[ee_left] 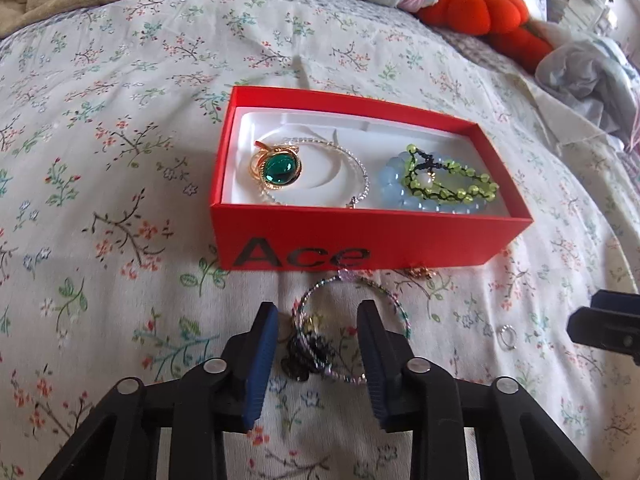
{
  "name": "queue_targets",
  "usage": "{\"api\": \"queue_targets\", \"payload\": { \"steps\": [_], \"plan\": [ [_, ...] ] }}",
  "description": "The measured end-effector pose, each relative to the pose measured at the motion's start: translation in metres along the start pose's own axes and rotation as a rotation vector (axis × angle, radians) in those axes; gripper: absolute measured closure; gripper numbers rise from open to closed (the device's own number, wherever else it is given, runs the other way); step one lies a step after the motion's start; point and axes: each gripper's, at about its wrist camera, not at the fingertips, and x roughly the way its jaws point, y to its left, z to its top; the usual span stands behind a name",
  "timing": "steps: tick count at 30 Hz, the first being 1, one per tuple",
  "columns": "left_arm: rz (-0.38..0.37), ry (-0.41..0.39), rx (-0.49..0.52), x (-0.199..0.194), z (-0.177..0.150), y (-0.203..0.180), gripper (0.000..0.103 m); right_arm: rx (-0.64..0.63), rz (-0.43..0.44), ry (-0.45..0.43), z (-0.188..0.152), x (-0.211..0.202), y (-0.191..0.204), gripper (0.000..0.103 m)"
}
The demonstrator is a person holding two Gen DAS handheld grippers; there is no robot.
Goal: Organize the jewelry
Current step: 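Grasp the multicolor beaded bracelet with the left tool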
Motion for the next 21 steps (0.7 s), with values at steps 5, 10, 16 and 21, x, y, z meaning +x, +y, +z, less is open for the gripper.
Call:
{"api": "queue_targets", "payload": {
  "steps": [5, 10, 16, 21],
  "plan": [
    [0.038, 0.054, 0.023, 0.02, 0.007, -0.003, 0.083, 0.001, 0.013, 0.004, 0.001, 0.001, 0.001, 0.039],
    [0.046, 0.065, 0.014, 0.024, 0.008, -0.004, 0.102, 0.007, 0.013, 0.004, 0.003, 0.002, -0.001, 0.039],
    [0.017, 0.021, 0.039, 0.007, 0.005, -0.01, 0.103, 0.023, 0.007, 0.006, 0.006, 0.004, -0.004, 0.039],
    [-0.029, -0.039, 0.017, -0.02, 0.007, -0.011, 0.103, 0.029, 0.008, 0.009, 0.007, 0.007, -0.004, 0.039]
  ]
}}
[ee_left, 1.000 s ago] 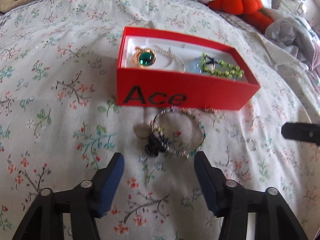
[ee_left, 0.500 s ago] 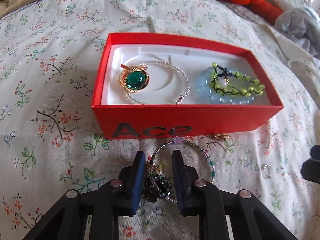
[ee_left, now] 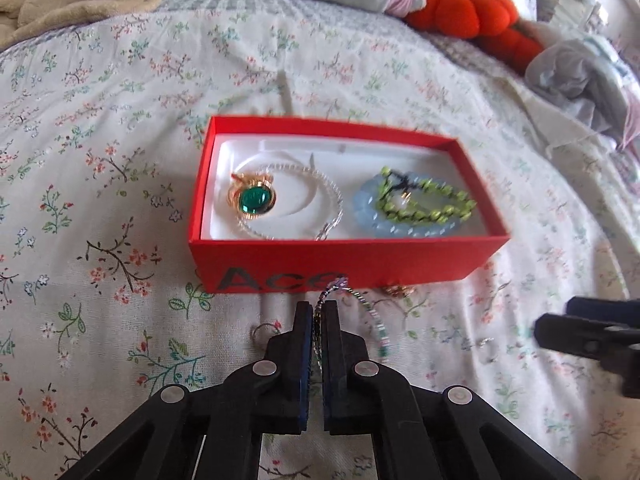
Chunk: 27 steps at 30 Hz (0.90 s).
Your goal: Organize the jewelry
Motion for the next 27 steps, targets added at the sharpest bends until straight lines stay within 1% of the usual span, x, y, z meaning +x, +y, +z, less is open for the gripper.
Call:
{"api": "queue_targets", "payload": {
  "steps": [6, 10, 13, 17, 23, 25, 27],
  "plan": [
    [-0.028, -0.07, -0.013, -0.036, 0.002, 0.002, 0.103, -0.015, -0.002, 0.006, -0.001, 0.005, 0.008, 0.039],
    [-0.042, -0.088, -0.062, -0.052, -0.005, 0.018, 0.103, -0.031, 0.005, 0.013, -0.002, 0.011, 0.016, 0.039],
    [-0.04, -0.075, -0.115, -0.054, -0.015, 0.038, 0.103, -0.054, 0.01, 0.021, -0.004, 0.017, 0.025, 0.039],
    [-0.023, -0.042, -0.182, -0.046, -0.033, 0.065, 0.103, -0.103, 0.023, 0.036, -0.007, 0.028, 0.043, 0.039],
    [0.0, -0.017, -0.245, -0.036, -0.055, 0.098, 0.103, -0.16, 0.069, 0.027, -0.01, 0.04, 0.074, 0.039],
    [0.0, -0.011, -0.257, -0.035, -0.059, 0.106, 0.103, -0.176, 0.086, 0.022, -0.01, 0.045, 0.084, 0.042],
    [0.005, -0.008, -0.259, -0.034, -0.063, 0.11, 0.103, -0.188, 0.114, 0.03, -0.01, 0.051, 0.094, 0.056]
  ]
}}
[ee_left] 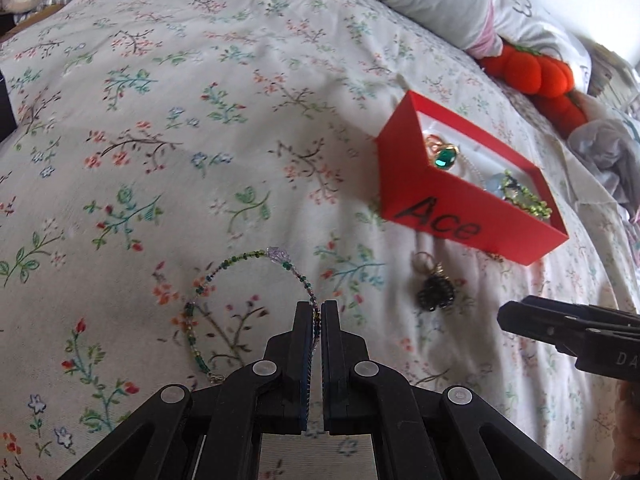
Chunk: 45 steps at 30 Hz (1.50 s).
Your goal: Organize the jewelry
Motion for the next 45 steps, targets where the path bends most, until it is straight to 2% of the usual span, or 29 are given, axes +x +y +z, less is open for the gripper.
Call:
{"api": "queue_targets", "payload": {
  "steps": [3, 14, 23, 26, 29, 34, 45],
  "plan": [
    [-0.002, 0.014, 0.016, 0.003, -0.004, 0.003, 0.103, -0.012, 0.042, 0.023, 0.001, 0.013, 0.012, 0.061],
    [-0.006, 0.01, 0.062, 0.006, -0.011, 0.011, 0.103, -0.078, 0.059, -0.001, 0.002, 0.035, 0.036, 0.062],
    [-0.004, 0.018, 0.06, 0.009, -0.012, 0.012, 0.103, -0.035, 0.069, -0.037, 0.006, 0.042, 0.033, 0.063],
    [0.002, 0.021, 0.06, 0.01, -0.011, 0.011, 0.103, -0.005, 0.07, -0.045, 0.008, 0.043, 0.028, 0.066],
    [0.013, 0.02, 0.062, 0.011, -0.01, 0.009, 0.103, -0.012, 0.039, -0.049, 0.009, 0.044, 0.028, 0.08],
    [0.049, 0.017, 0.09, 0.01, -0.012, 0.002, 0.103, -0.027, 0.027, -0.058, 0.009, 0.04, 0.028, 0.081],
    [0.074, -0.008, 0.136, -0.008, -0.006, -0.019, 0.103, -0.024, 0.043, -0.085, 0.003, 0.007, 0.017, 0.081]
  ]
}}
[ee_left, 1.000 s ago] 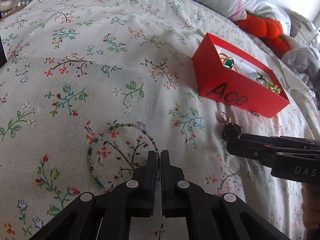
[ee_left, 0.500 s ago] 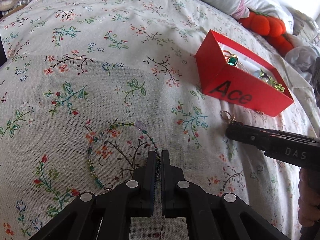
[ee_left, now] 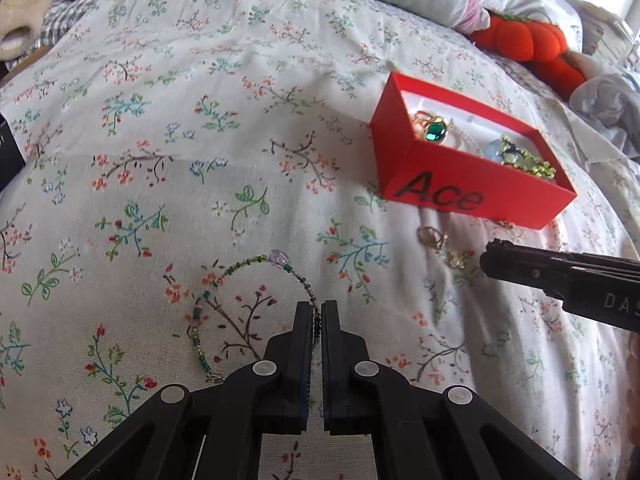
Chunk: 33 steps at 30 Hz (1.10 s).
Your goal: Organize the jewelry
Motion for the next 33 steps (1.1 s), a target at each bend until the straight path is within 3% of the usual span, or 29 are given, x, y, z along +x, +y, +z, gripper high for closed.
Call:
{"api": "queue_targets", "payload": {
  "steps": [9, 21, 29, 33],
  "plan": [
    [-0.01, -0.04, 0.033, -0.022, 0.02, -0.026, 0.103, 0.029, 0.024, -0.049, 0.003, -0.037, -0.016, 0.081],
    [-0.064, -0.085, 0.088, -0.039, 0.072, -0.074, 0.103, 0.098, 0.019, -0.114, 0.024, -0.074, -0.047, 0.081],
    [-0.128, -0.063, 0.127, -0.023, 0.103, -0.113, 0.103, 0.146, 0.017, -0.151, 0.041, -0.086, -0.072, 0.08],
    [-0.182, -0.03, 0.084, -0.004, 0.116, -0.121, 0.103, 0.17, 0.016, -0.155, 0.048, -0.086, -0.084, 0.08]
  ]
}}
